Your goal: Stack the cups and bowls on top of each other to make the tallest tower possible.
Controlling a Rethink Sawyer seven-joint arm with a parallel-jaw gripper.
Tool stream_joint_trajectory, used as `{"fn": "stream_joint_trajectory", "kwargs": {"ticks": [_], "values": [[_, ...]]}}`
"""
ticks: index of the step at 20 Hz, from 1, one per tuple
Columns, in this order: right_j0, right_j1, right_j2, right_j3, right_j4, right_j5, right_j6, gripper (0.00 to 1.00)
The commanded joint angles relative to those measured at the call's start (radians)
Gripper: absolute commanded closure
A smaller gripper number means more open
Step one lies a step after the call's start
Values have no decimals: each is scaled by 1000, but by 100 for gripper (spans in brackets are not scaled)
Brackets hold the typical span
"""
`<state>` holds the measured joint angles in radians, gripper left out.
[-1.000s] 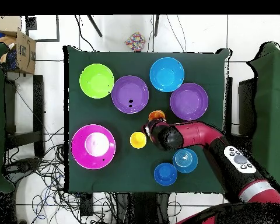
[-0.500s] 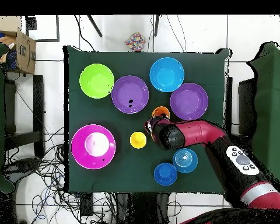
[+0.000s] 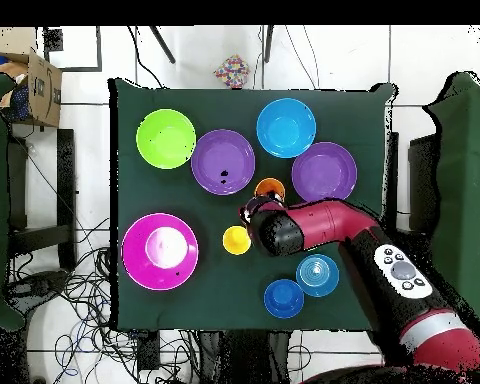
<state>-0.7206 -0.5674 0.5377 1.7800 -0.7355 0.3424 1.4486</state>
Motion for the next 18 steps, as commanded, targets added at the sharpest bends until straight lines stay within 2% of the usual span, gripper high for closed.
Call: {"fn": "stream_joint_trajectory", "kwargs": {"ticks": [1, 7, 12, 15, 18], "values": [[51, -143, -14, 80, -22, -32, 83, 100], [79, -278, -5, 139, 23, -15, 102, 100], [80, -341, 5, 149, 44, -13, 86, 100], [65, -392, 26, 173, 74, 11, 63, 100], [76, -430, 23, 192, 102, 39, 61, 100]]}}
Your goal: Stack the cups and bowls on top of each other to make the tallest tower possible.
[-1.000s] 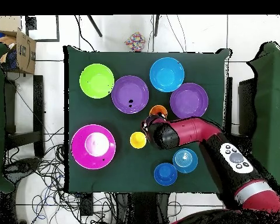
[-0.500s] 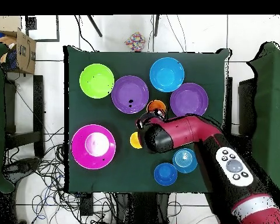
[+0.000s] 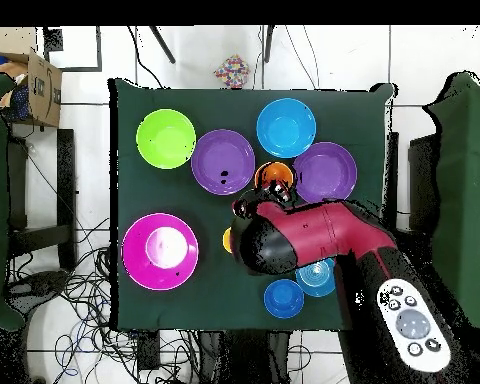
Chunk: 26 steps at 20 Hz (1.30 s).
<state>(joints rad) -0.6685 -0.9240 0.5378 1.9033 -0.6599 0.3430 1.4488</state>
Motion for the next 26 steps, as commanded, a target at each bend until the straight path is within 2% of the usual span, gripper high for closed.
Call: {"fn": "stream_joint_trajectory", "kwargs": {"ticks": [1, 15, 22, 26], "values": [[36, -89, 12, 76, 32, 44, 69, 100], [138, -190, -77, 173, 45, 32, 151, 100], [218, -163, -177, 191, -1, -33, 214, 100], [264, -120, -234, 189, -22, -83, 249, 100]]}}
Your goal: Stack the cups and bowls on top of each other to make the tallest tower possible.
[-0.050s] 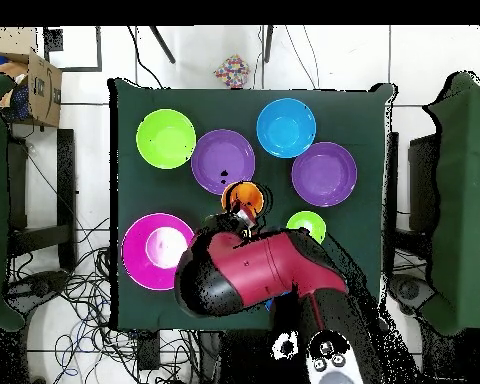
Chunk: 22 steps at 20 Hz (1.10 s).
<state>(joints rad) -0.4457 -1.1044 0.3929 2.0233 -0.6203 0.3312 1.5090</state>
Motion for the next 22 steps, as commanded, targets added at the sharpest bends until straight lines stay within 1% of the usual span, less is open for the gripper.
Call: {"fn": "stream_joint_trajectory", "kwargs": {"ticks": [1, 8, 12, 18, 22], "values": [[52, 74, -104, 67, -68, -88, 197, 100], [76, 136, -160, 69, -76, -172, 197, 100], [91, 177, -191, 50, -78, -225, 194, 100], [92, 212, -216, 38, -73, -271, 174, 100], [81, 239, -223, 36, -73, -298, 163, 100]]}}
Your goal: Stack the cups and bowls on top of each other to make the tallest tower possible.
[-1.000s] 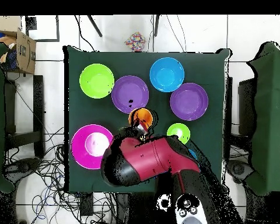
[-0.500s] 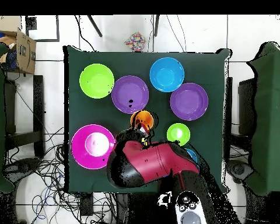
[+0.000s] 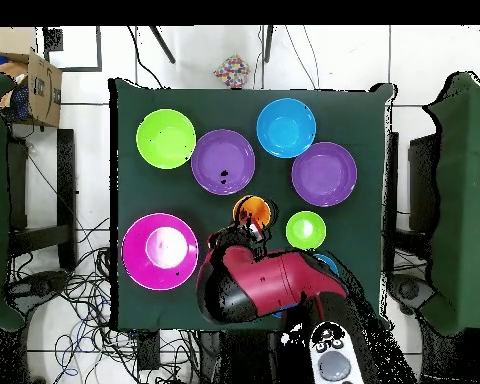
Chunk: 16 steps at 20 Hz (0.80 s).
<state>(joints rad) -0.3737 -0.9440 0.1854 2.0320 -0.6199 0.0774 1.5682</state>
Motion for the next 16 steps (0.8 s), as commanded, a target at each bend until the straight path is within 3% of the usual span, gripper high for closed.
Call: {"fn": "stream_joint_trajectory", "kwargs": {"ticks": [1, 10, 16], "values": [[10, 88, -21, 29, -73, -56, 105, 100], [47, 153, -69, 19, -53, -114, 120, 100], [85, 148, -104, 44, -32, -144, 136, 100]]}}
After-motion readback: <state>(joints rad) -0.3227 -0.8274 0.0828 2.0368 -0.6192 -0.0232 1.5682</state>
